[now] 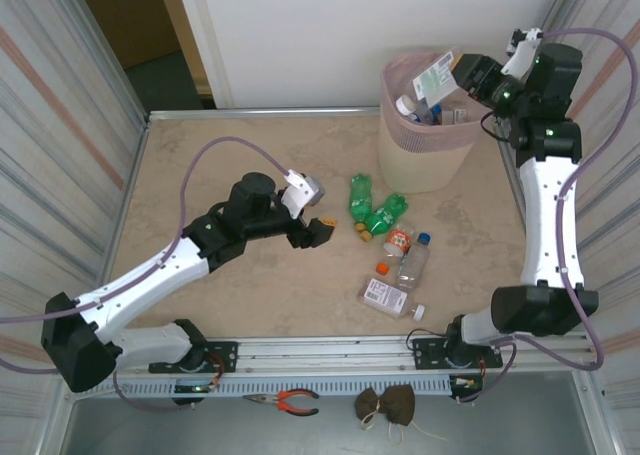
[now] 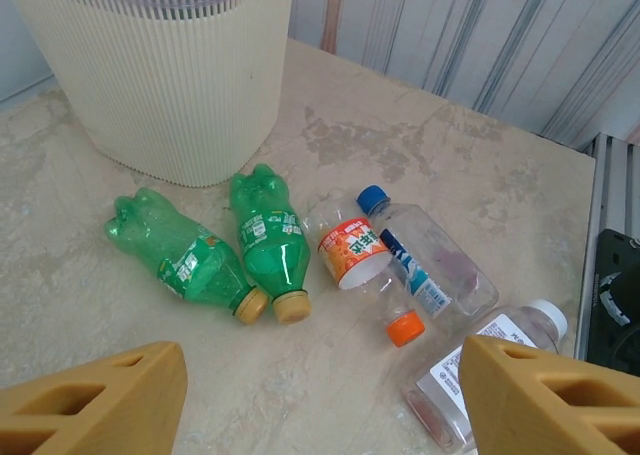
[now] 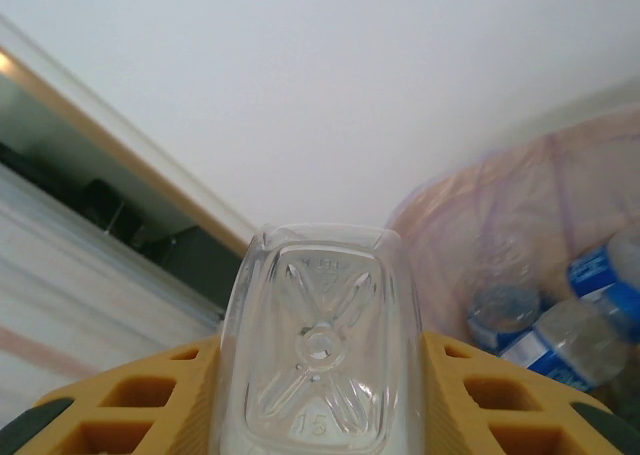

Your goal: Put the plastic bottles in the bin

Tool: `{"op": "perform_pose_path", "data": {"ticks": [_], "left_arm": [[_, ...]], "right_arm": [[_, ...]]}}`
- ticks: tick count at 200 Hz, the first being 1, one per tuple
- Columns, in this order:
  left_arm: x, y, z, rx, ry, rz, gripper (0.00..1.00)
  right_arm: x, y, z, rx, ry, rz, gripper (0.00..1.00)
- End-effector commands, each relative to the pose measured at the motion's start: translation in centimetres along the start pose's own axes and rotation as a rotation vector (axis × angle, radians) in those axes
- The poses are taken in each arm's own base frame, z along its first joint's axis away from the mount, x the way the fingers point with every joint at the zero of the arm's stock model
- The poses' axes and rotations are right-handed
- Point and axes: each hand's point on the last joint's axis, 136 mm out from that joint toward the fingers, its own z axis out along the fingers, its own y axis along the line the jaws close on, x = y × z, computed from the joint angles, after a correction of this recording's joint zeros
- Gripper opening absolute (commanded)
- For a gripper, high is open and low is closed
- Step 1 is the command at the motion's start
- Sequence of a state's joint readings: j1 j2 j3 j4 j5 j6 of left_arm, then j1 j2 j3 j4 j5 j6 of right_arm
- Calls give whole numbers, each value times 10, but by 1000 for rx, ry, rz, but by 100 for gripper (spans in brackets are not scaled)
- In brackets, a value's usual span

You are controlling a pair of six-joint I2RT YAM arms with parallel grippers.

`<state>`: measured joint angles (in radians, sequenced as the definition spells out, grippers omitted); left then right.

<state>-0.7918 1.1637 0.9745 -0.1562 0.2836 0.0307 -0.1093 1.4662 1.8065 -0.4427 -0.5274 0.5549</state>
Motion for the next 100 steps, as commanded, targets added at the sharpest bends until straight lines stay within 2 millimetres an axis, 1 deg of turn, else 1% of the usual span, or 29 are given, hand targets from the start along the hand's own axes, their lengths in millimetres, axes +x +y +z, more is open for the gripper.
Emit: {"op": "perform_pose_path", "data": {"ticks": [1,23,41,63,100], "left_arm": [[1,3,-9,-30,-6,-3,72],[3,5,-12,-44,-5,-1,72],[5,6,-13,-52,-3,1,72],[6,7,-14,-59,2,-1,72],[10,8,-14,-63,13,-4,72]], "right_arm": [[-23,1,2,3,-40,-109,33],[-28,-17,14,53,-32,-193,32],[-25,-29,25,65,12,-268,31],[-13,-45,41,73,86,-337,31],[13,-77,62,92,205,-390,31]]}}
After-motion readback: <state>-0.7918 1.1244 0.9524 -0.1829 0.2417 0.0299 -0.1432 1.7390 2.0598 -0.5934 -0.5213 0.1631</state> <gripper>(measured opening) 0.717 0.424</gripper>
